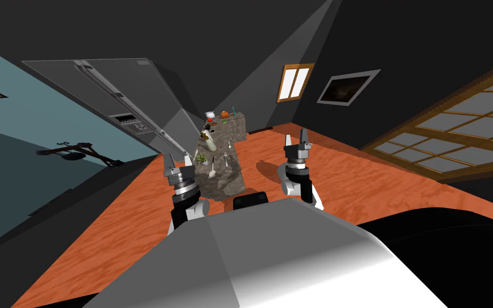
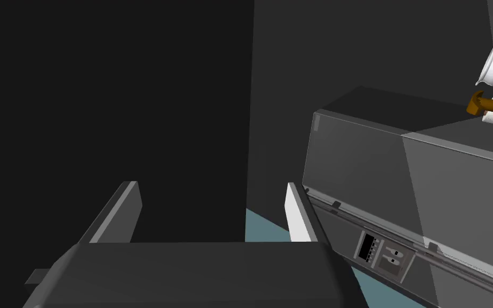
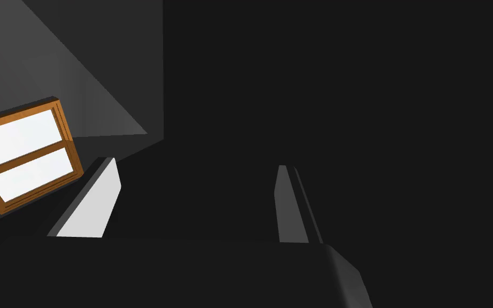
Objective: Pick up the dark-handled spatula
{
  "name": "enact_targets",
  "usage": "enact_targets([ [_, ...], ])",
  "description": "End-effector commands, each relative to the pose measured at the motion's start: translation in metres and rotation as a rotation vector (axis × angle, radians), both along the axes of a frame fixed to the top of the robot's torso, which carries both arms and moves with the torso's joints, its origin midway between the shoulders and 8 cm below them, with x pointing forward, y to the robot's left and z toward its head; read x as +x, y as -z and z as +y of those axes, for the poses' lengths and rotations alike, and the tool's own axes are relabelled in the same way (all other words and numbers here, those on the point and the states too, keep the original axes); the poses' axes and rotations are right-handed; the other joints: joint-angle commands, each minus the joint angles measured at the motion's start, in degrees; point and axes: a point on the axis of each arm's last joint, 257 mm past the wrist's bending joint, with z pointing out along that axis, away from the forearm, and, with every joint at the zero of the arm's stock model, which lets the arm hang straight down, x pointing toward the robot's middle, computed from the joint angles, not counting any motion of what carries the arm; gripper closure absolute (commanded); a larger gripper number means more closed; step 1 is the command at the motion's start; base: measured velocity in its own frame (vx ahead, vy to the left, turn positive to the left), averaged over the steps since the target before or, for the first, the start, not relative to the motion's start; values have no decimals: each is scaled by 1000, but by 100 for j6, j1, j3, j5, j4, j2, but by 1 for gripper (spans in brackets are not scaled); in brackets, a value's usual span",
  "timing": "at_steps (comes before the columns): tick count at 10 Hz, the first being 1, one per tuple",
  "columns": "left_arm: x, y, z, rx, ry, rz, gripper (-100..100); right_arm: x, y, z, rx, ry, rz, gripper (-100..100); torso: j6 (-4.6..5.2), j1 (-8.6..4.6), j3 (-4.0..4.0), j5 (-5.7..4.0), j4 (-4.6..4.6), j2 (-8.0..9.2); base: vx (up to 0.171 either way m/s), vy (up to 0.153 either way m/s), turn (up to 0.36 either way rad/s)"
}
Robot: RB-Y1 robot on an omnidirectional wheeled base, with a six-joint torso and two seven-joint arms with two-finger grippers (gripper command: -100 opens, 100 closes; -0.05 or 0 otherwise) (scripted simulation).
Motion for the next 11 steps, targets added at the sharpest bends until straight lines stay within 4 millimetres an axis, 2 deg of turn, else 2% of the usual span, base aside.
enact_targets([
  [1,2,3,-5,26,17,14,-100,0,0,0,0,0,0,0,0,0,0,0,0,0,0,0,0],
  [4,7,17,-19,104,68,62,-100,0,0,0,0,0,0,0,0,-4,0,-1,0,1,-8,-19,12],
  [6,9,25,-24,138,91,85,-100,0,0,0,0,0,0,0,0,-12,11,-2,4,20,-57,-34,14],
  [10,14,54,-38,234,162,165,-100,0,0,0,0,0,0,0,0,-17,17,-4,7,29,-74,-45,12],
  [11,14,55,-39,245,167,168,-100,0,0,0,0,0,0,0,0,-15,18,-3,7,30,-60,-35,3],
])
